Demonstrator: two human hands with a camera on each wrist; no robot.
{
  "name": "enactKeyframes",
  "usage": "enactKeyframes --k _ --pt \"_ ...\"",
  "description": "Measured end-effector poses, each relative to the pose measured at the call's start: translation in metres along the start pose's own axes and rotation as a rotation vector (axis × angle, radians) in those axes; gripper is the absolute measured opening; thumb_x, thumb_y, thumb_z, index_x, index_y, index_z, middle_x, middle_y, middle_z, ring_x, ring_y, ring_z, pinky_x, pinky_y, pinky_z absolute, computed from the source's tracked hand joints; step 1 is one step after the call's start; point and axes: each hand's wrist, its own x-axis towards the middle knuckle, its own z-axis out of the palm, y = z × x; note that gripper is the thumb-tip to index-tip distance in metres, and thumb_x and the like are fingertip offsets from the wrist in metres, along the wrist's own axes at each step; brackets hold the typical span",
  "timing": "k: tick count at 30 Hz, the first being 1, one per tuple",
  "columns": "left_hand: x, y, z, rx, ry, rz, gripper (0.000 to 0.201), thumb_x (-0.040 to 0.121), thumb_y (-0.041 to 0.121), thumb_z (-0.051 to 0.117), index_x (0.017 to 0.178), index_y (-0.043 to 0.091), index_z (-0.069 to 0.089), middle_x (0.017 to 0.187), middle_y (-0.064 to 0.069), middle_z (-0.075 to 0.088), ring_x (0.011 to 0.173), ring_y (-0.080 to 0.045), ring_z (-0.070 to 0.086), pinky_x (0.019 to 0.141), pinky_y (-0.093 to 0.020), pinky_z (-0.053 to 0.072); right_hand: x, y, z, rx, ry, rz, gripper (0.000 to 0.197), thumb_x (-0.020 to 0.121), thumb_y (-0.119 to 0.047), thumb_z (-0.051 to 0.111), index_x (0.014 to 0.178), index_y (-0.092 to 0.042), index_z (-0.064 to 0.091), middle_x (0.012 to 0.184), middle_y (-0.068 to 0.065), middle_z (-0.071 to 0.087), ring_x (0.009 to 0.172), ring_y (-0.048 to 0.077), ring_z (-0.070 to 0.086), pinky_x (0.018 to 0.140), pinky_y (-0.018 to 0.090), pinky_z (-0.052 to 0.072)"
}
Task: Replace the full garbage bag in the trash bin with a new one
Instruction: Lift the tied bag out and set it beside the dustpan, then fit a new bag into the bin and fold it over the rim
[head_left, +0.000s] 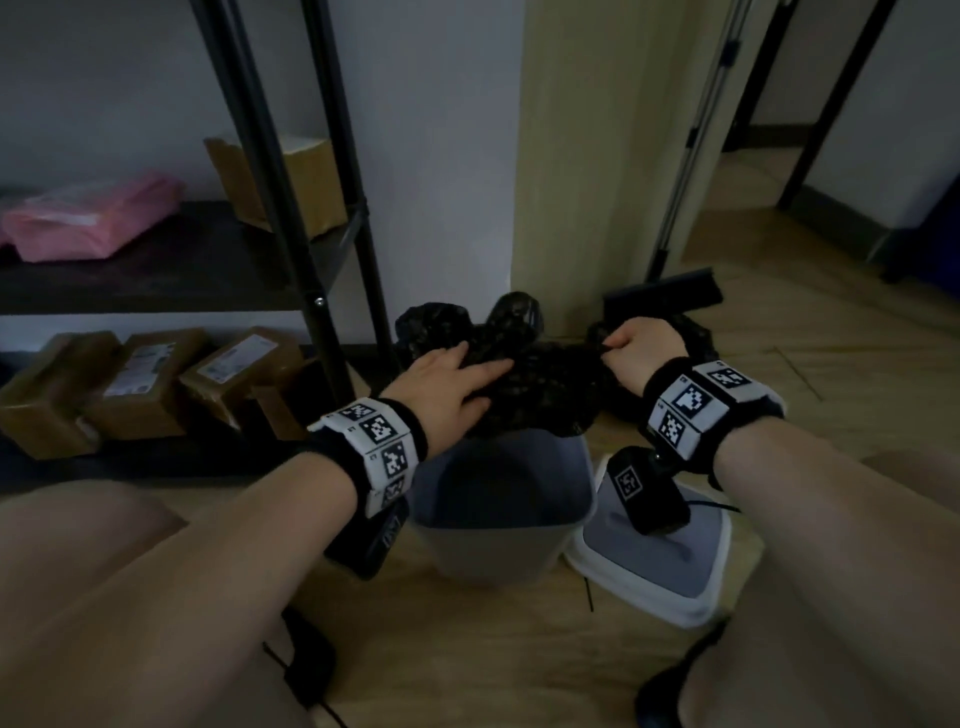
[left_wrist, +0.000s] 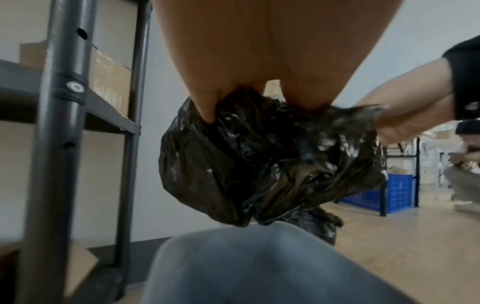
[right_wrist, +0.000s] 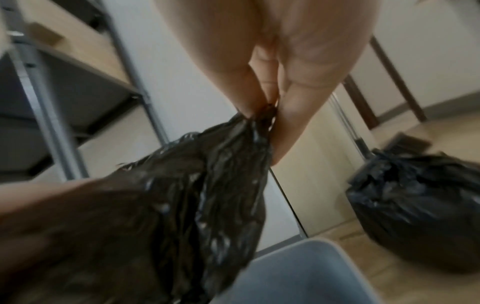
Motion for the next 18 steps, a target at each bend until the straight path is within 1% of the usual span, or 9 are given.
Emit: enactKeyframes --k 3,5,7,9,11,13,15,17,18 --pt "0.003 -0.018 -0.001 -0.033 -0.072 -0.046 0.071 0.094 0.036 0.046 0.147 0.043 0.001 0.159 -0.015 0.013 0.146 -0.031 0.015 0.119 -0.035 0.014 0.009 0.000 0.008 -0.023 0.015 0.062 0.025 0.089 -0.001 0.050 0.111 0.003 0.063 0.119 0.021 0.063 0.111 0.035 0.058 0.087 0.033 0.048" --pt "0.004 -0.031 -0.001 -0.087 -0.074 -0.051 0.082 0.089 0.033 0.056 0.150 0.035 0.001 0.154 -0.012 0.027 0.142 -0.028 0.029 0.114 -0.031 0.024 0.013 0.002 0.016 -0.011 0.030 0.107 0.028 0.089 0.001 0.049 0.116 0.004 0.057 0.122 0.022 0.059 0.113 0.036 0.056 0.083 0.032 0.046" --pt "0.007 -0.043 -0.001 -0.071 -0.041 -0.084 0.077 0.087 0.023 0.058 0.150 0.026 0.014 0.149 -0.009 0.039 0.136 -0.024 0.039 0.110 -0.027 0.030 0.016 0.005 0.022 0.018 0.032 0.159 0.029 0.090 0.000 0.048 0.119 0.002 0.053 0.124 0.022 0.057 0.114 0.036 0.054 0.076 0.030 0.040" --pt "0.013 -0.054 0.000 -0.070 0.036 -0.136 0.058 0.089 0.011 0.052 0.143 0.021 0.036 0.144 -0.007 0.047 0.133 -0.023 0.044 0.110 -0.028 0.031 0.019 0.005 0.027 0.045 0.012 0.183 0.031 0.092 -0.002 0.048 0.123 0.000 0.049 0.127 0.022 0.054 0.115 0.036 0.053 0.076 0.029 0.038" --pt "0.019 -0.058 0.002 -0.142 0.092 -0.183 0.045 0.089 0.005 0.046 0.133 0.015 0.052 0.136 -0.009 0.056 0.128 -0.025 0.049 0.107 -0.028 0.034 0.018 -0.001 0.036 0.059 -0.021 0.123 0.037 0.091 -0.010 0.052 0.127 -0.004 0.046 0.130 0.020 0.050 0.117 0.036 0.051 0.082 0.030 0.041" --pt "0.026 -0.057 0.005 -0.206 0.095 -0.223 0.037 0.091 0.008 0.044 0.126 0.010 0.058 0.131 -0.012 0.059 0.123 -0.028 0.052 0.102 -0.028 0.037 0.011 -0.011 0.048 0.007 0.005 -0.006 0.043 0.088 -0.025 0.057 0.126 -0.010 0.047 0.133 0.018 0.046 0.121 0.036 0.045 0.095 0.036 0.042" --pt "0.034 -0.055 0.009 -0.273 0.078 -0.255 0.035 0.093 0.011 0.042 0.123 0.006 0.059 0.128 -0.016 0.060 0.119 -0.030 0.054 0.097 -0.028 0.040 0.002 -0.022 0.062 -0.069 0.035 -0.151 0.052 0.083 -0.044 0.060 0.125 -0.017 0.050 0.134 0.013 0.046 0.126 0.034 0.040 0.103 0.041 0.038" --pt "0.039 -0.051 0.011 -0.346 0.068 -0.268 0.034 0.095 0.012 0.040 0.121 0.003 0.060 0.125 -0.019 0.061 0.115 -0.031 0.056 0.094 -0.029 0.043 -0.007 -0.030 0.074 -0.148 -0.082 -0.262 0.076 0.072 -0.062 0.063 0.134 -0.024 0.042 0.141 0.007 0.043 0.132 0.030 0.035 0.109 0.044 0.034" --pt "0.041 -0.049 0.011 -0.391 0.074 -0.273 0.034 0.095 0.012 0.039 0.120 0.002 0.060 0.125 -0.020 0.060 0.115 -0.031 0.057 0.093 -0.030 0.044 -0.010 -0.032 0.079 -0.180 -0.174 -0.281 0.090 0.067 -0.065 0.066 0.141 -0.027 0.033 0.145 0.005 0.039 0.135 0.030 0.032 0.111 0.044 0.032"
